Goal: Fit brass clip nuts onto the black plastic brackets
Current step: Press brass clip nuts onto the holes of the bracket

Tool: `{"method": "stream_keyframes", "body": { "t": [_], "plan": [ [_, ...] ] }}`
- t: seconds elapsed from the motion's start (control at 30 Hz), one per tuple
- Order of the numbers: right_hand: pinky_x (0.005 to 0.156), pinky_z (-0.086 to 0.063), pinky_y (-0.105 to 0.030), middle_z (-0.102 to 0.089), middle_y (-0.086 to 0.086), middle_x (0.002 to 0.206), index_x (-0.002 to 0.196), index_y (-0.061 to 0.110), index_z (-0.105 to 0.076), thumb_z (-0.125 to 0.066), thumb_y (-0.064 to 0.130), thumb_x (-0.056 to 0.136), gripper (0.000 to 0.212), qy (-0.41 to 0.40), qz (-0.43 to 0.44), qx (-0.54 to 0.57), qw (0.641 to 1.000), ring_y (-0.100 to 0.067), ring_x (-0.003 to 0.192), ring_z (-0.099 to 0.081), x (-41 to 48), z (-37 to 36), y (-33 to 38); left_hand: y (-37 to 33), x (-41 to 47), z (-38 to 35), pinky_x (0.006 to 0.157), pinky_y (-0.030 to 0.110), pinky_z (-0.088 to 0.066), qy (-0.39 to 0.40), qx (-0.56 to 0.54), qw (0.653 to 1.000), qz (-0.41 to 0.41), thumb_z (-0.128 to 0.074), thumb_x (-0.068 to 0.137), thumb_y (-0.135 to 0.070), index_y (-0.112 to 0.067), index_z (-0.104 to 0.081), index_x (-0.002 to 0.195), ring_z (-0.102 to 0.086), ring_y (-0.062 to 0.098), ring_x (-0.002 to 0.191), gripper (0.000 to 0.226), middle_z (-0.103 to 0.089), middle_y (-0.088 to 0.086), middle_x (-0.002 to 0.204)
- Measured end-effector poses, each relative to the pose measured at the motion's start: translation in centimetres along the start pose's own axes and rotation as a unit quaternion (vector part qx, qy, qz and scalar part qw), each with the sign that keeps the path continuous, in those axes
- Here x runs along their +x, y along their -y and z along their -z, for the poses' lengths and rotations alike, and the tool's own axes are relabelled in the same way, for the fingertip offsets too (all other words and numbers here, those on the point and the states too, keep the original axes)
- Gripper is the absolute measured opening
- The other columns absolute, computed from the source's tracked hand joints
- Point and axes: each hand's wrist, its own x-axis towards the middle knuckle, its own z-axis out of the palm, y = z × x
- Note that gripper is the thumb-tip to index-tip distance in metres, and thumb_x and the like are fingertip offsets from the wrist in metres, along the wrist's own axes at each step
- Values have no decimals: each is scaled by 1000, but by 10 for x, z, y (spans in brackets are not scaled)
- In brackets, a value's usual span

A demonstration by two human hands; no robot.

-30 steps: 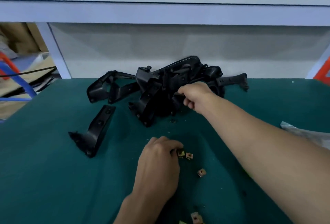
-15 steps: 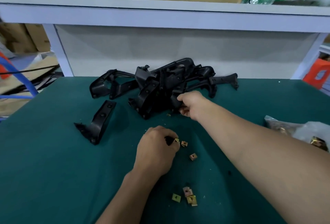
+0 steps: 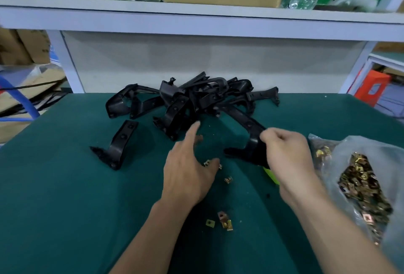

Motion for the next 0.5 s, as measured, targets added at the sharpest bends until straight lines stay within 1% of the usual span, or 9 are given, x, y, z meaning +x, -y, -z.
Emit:
{"method": "stream_keyframes", "body": {
  "t": [0.07, 0.17, 0.23, 0.3, 0.33, 0.37, 0.4, 0.47, 0.5],
  "plan": [
    [60, -32, -30, -47, 8, 56, 65, 13, -63, -56, 20, 86, 23, 8, 3, 40, 999, -11, 58, -42, -15, 6, -15, -5, -8, -1, 93, 10, -36, 16, -42, 997, -56, -76, 79, -25, -56, -18, 153, -47, -7, 119, 99, -50, -33, 132],
    [77, -45, -36, -67, -10, 77, 86, 3, -69, -58, 15, 92, 17, 55, -38, 157, 985, -18, 77, -60, -25, 14, -32, -13, -20, -3, 80, 1, -39, 12, -98, 993, -59, -69, 77, -9, -59, -23, 150, -52, -9, 112, 99, -55, -33, 126],
    [82, -53, -35, -76, -7, 89, 96, 13, -75, -58, 13, 96, 17, 54, -31, 180, 982, -18, 86, -69, -32, 15, -42, -20, -26, -3, 73, 5, -44, -16, -156, 987, -22, -69, 89, -14, -57, -44, 134, -62, -5, 92, 67, -67, -27, 107],
    [82, -51, -41, -71, 3, 91, 99, 27, -72, -57, 12, 99, 22, -9, -31, 207, 978, -20, 87, -64, -39, 12, -47, -25, -30, -2, 65, 21, -52, -29, -229, 973, 5, -63, 95, -34, -44, -61, 104, -67, 6, 71, 14, -73, -15, 83],
    [84, -49, -45, -67, 1, 91, 99, 31, -69, -56, 11, 100, 23, -37, -38, 226, 973, -22, 87, -59, -41, 9, -47, -29, -33, 0, 63, 28, -54, -10, -254, 967, 4, -60, 93, -43, -38, -65, 95, -68, 10, 66, 7, -72, -10, 76],
    [87, -47, -47, -64, -3, 93, 100, 32, -68, -56, 11, 100, 25, -53, -48, 245, 967, -26, 87, -56, -42, 6, -46, -33, -37, 0, 63, 29, -53, 19, -274, 961, -7, -59, 90, -49, -36, -69, 95, -69, 11, 66, 17, -71, -8, 74],
    [92, -47, -49, -64, -8, 101, 101, 33, -69, -56, 11, 101, 26, -55, -60, 258, 963, -30, 90, -56, -43, 4, -44, -36, -42, -1, 65, 24, -52, 52, -284, 957, -21, -62, 86, -52, -39, -72, 103, -69, 10, 69, 24, -71, -9, 75],
    [104, -49, -51, -61, -18, 124, 107, 33, -72, -58, 14, 100, 25, -33, -81, 282, 955, -30, 105, -63, -44, 3, -39, -44, -48, -4, 72, 11, -49, 74, -248, 964, -57, -71, 78, -54, -48, -61, 129, -68, -1, 78, 53, -72, -21, 86],
    [103, -52, -49, -61, -18, 127, 108, 32, -74, -59, 16, 100, 23, -10, -89, 294, 951, -28, 111, -65, -44, 4, -38, -46, -50, -7, 76, 8, -48, 64, -220, 971, -63, -74, 73, -54, -52, -55, 132, -69, -5, 84, 62, -71, -28, 95]
  ]
}}
